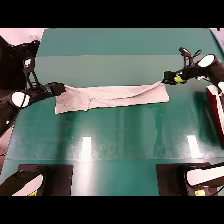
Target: Fold the shirts.
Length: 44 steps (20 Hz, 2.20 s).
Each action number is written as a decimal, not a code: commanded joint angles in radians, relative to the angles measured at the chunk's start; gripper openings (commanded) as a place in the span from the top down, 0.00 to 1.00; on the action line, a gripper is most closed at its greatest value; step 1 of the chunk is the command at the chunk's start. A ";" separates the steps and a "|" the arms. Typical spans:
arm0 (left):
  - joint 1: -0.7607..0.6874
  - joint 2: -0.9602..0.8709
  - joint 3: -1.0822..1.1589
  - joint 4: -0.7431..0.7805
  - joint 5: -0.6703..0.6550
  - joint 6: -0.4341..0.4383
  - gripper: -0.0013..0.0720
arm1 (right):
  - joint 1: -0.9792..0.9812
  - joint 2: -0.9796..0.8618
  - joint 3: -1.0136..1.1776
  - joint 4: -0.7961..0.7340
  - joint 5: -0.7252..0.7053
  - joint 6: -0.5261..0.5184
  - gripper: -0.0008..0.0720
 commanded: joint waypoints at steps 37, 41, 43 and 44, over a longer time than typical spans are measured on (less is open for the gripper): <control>-0.171 -0.273 0.370 -0.084 -0.364 0.008 0.96 | -0.097 0.050 -0.058 0.475 0.211 -0.219 0.98; -0.319 -0.570 0.642 -0.077 -0.394 0.008 0.96 | -0.018 0.080 0.094 0.522 0.318 -0.214 0.98; -0.360 -0.694 0.748 -0.078 -0.429 0.006 0.96 | 0.038 0.080 0.177 0.522 0.343 -0.190 0.98; -0.372 -0.746 0.789 -0.078 -0.444 0.002 0.96 | 0.065 0.080 0.217 0.521 0.345 -0.187 0.98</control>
